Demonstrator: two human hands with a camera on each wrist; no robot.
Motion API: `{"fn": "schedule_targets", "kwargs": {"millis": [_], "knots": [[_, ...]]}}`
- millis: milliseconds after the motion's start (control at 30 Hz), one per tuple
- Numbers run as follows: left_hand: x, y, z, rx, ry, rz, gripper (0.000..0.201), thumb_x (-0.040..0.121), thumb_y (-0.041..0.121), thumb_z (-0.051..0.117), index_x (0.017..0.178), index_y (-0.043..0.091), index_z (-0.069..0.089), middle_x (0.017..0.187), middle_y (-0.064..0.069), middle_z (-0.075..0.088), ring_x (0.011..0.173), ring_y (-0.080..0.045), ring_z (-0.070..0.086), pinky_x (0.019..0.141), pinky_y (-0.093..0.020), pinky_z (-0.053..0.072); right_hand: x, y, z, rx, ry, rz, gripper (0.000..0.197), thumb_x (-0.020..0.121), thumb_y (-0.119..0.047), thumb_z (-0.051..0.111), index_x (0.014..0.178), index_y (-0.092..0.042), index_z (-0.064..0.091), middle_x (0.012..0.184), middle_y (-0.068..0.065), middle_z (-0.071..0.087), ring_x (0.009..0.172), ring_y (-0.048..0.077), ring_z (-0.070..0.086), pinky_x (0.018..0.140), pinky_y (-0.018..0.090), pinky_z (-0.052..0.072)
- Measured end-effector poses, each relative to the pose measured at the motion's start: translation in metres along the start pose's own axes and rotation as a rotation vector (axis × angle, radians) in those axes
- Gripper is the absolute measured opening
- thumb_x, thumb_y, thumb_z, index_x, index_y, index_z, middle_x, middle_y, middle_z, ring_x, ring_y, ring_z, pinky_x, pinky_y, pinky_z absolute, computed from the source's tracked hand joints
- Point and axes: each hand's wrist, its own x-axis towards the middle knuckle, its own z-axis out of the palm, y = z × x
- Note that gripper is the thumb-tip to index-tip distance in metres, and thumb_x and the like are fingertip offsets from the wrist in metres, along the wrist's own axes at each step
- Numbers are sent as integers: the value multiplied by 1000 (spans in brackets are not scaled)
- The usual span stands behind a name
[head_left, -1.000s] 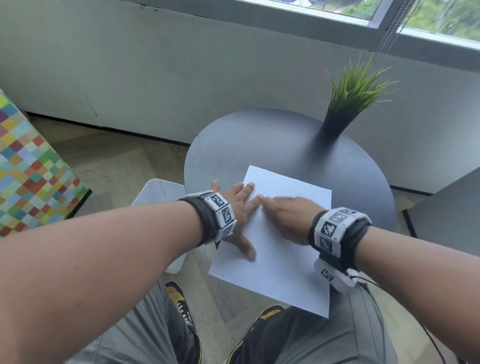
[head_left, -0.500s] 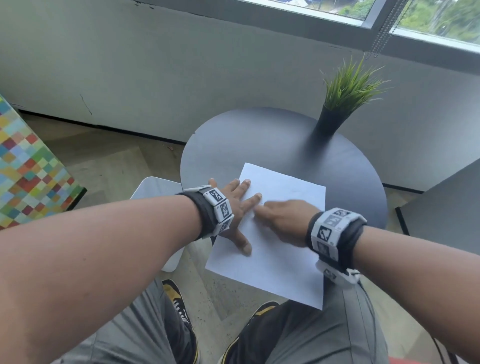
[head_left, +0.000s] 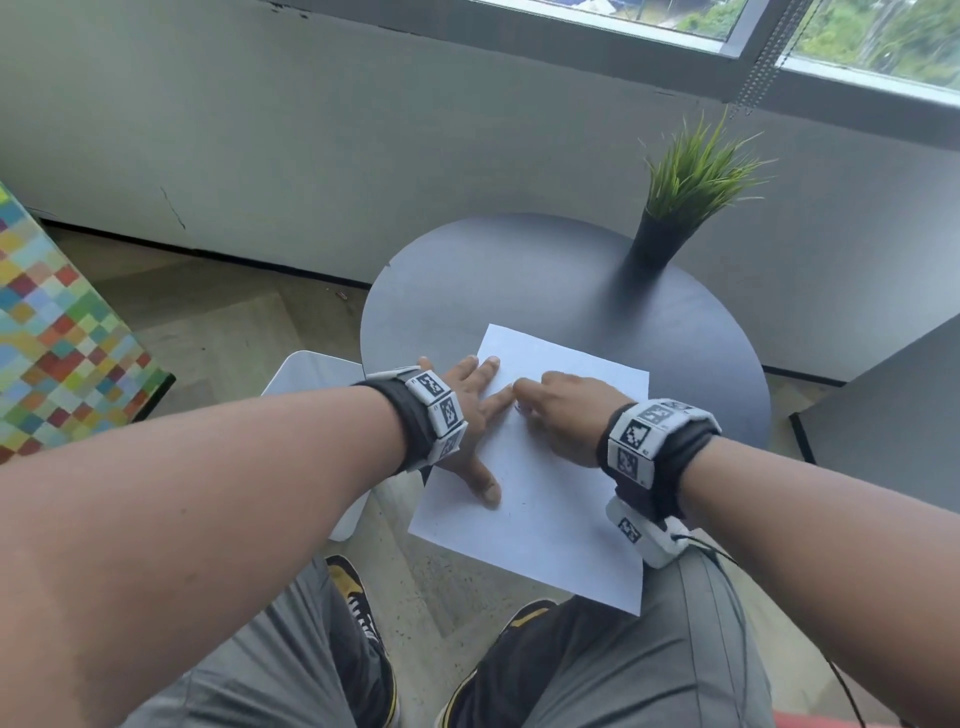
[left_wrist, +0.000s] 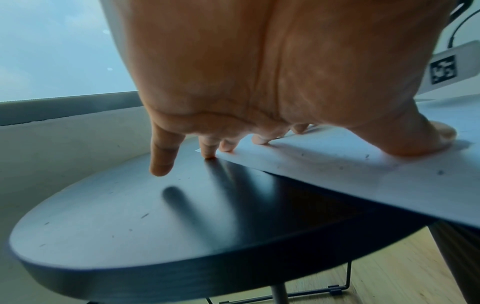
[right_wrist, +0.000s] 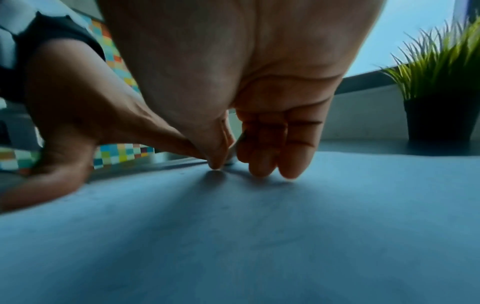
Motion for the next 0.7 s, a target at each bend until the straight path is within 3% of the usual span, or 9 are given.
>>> {"fn": "schedule_targets", "kwargs": {"millis": [67,133,200,267,300,400,467,600,700], "knots": [[1,-1,1,-8,-3,-3,144,52,94,62,156,32,-17,165,-6,-24,153,-28,-15,114,-70,13,-9,-19,6,2,-15,-104,29,98,-25,38,127,-25,40,108,7,51,99,31,58,72,35,40],[2,-1,2,-15,-8,-3,146,50,95,62,156,32,-18,164,-6,-25,153,-28,-16,113,-71,13,-14,-24,10,-49,-35,-186,23,99,-30,39,121,-24,42,106,6,53,96,31,58,66,35,39],[2,-1,2,-17,-4,-6,146,51,94,62,156,32,-18,164,-5,-25,153,-28,-16,114,-71,13,-6,-9,8,-67,2,-109,19,98,-33,37,117,-31,39,105,3,54,97,31,59,68,35,42],[3,-1,3,-5,7,-11,145,51,94,62,156,33,-18,164,-5,-24,153,-28,-15,113,-70,14,1,10,4,-31,45,42,4,96,-32,37,99,-33,36,95,1,51,96,32,59,74,39,48],[3,-1,3,-2,8,-14,145,51,94,62,156,33,-18,164,-5,-24,153,-28,-15,114,-70,14,2,9,4,-34,49,53,6,94,-28,37,94,-33,34,93,1,50,95,33,59,75,39,48],[2,-2,3,-19,-6,-12,146,50,95,62,155,34,-19,164,-5,-26,153,-27,-17,113,-71,12,-11,-22,9,6,0,-136,14,96,-28,40,109,-26,42,100,4,54,92,32,58,71,39,45],[3,-2,3,-12,-8,-10,147,49,96,60,155,34,-20,164,-5,-27,153,-27,-17,113,-72,13,-22,-27,12,-3,-24,-247,14,98,-36,40,107,-26,45,98,1,54,89,29,58,69,39,47],[3,1,1,3,-7,-19,143,49,96,60,154,40,-20,164,-6,-24,153,-30,-15,111,-74,13,-9,17,6,19,74,20,13,95,-34,37,104,-30,46,102,-1,58,98,28,58,73,35,45],[3,3,-2,9,-27,-22,142,49,94,63,153,43,-20,164,-8,-24,153,-31,-14,110,-76,11,-14,0,12,42,72,-48,20,94,-28,39,113,-25,46,101,1,57,95,30,58,75,38,48]]}}
